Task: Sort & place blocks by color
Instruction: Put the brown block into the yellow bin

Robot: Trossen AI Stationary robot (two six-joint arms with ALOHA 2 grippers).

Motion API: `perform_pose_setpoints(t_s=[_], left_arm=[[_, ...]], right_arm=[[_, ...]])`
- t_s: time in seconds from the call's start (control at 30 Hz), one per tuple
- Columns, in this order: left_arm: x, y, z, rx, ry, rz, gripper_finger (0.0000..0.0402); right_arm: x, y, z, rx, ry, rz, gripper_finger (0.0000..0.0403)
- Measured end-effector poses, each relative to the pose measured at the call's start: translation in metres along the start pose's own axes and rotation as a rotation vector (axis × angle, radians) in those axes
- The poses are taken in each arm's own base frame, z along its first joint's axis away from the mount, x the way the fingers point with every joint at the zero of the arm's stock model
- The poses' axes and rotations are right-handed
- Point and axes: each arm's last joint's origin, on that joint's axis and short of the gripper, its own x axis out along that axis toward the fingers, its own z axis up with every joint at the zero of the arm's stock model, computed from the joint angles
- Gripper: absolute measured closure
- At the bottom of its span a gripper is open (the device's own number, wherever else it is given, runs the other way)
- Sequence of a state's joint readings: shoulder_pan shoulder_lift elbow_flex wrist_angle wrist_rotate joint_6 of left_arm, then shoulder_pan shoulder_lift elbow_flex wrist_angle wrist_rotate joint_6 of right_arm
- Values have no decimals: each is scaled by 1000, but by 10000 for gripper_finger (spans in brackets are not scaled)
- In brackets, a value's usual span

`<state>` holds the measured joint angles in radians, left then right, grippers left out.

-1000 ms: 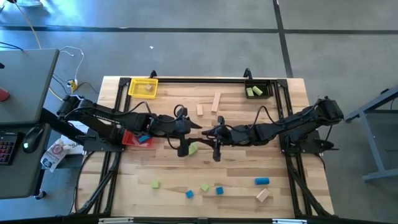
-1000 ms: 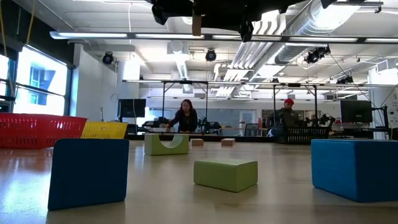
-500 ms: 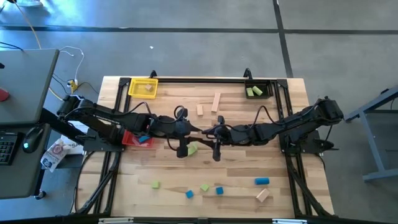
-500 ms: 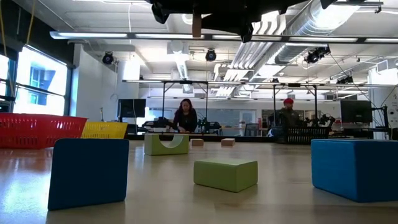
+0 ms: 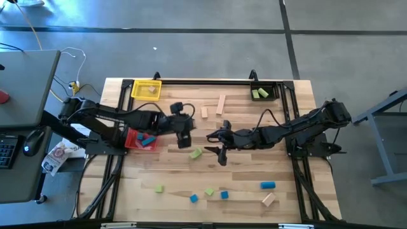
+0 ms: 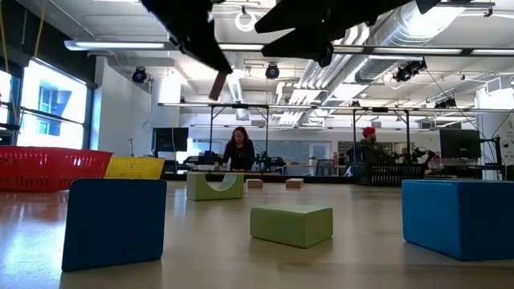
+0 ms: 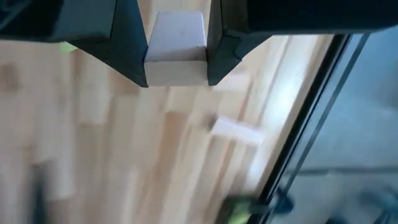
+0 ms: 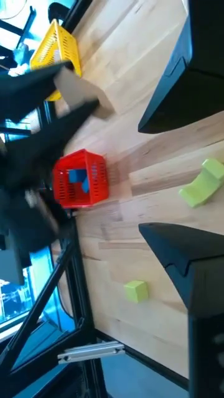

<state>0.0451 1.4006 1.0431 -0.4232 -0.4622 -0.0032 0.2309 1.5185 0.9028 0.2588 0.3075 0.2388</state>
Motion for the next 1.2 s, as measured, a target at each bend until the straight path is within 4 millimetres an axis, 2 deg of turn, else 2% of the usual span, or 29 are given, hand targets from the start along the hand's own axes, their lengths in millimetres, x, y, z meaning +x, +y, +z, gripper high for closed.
perform_pose_setpoints(t_s=[0.17, 0.43, 0.63, 0.83, 1.03, 1.2], left_arm=[[12, 29, -9, -21, 106, 72, 300], [27, 94, -33, -115, 300, 218, 298], [31, 144, -56, -229, 416, 318, 299], [28, 186, -77, -358, 471, 404, 296], [21, 218, -97, -484, 511, 498, 298], [23, 232, -112, -530, 568, 527, 294]], right_arm=[[0, 1, -2, 10, 24, 29, 170], [0, 0, -6, 18, 62, 24, 169], [-2, 3, -9, 23, 90, 27, 169], [-4, 10, -12, 9, 103, 38, 169], [-6, 16, -14, 2, 105, 55, 169], [-7, 18, -14, 0, 106, 61, 169]])
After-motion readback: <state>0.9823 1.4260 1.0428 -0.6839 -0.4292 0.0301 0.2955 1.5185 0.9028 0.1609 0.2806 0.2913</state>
